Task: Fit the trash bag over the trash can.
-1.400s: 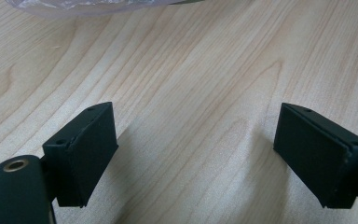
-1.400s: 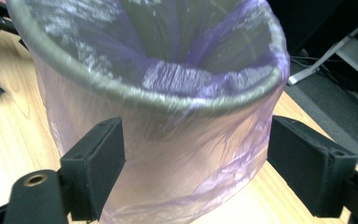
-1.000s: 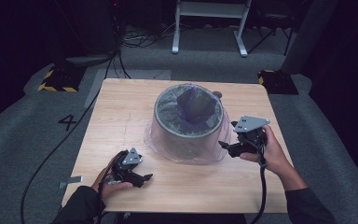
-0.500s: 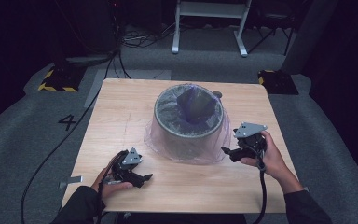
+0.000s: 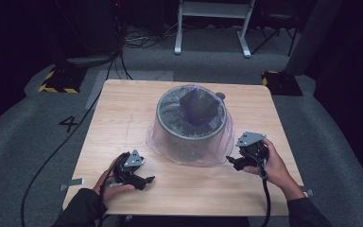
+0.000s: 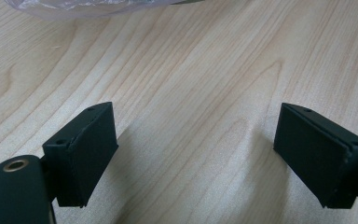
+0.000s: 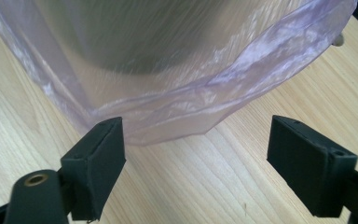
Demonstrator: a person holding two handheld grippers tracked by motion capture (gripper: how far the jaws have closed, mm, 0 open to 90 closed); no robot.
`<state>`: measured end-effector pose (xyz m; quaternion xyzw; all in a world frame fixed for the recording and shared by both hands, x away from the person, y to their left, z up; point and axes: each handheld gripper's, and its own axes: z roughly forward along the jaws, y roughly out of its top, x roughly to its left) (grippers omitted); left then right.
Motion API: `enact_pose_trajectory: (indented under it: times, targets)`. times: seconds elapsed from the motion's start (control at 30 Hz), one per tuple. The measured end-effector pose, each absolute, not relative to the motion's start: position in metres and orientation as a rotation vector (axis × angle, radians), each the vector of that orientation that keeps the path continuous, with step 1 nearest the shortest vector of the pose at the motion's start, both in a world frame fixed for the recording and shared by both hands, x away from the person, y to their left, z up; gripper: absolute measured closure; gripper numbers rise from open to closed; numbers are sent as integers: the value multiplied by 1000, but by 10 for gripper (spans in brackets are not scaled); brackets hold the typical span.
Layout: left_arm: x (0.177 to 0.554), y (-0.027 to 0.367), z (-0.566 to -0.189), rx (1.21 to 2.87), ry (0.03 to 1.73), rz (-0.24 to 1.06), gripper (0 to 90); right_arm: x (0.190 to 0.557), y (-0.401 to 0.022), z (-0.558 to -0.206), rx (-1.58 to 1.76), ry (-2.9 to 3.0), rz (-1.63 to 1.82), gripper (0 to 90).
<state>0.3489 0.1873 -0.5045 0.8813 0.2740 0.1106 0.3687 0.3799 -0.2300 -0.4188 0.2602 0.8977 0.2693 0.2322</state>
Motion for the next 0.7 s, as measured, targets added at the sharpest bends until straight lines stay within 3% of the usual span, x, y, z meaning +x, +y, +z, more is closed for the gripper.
enact_pose_trajectory:
  times: [0.7]
  targets:
    - [349,187,-505,2263,703,283,129,360,-242,-448,708,2458,699,184]
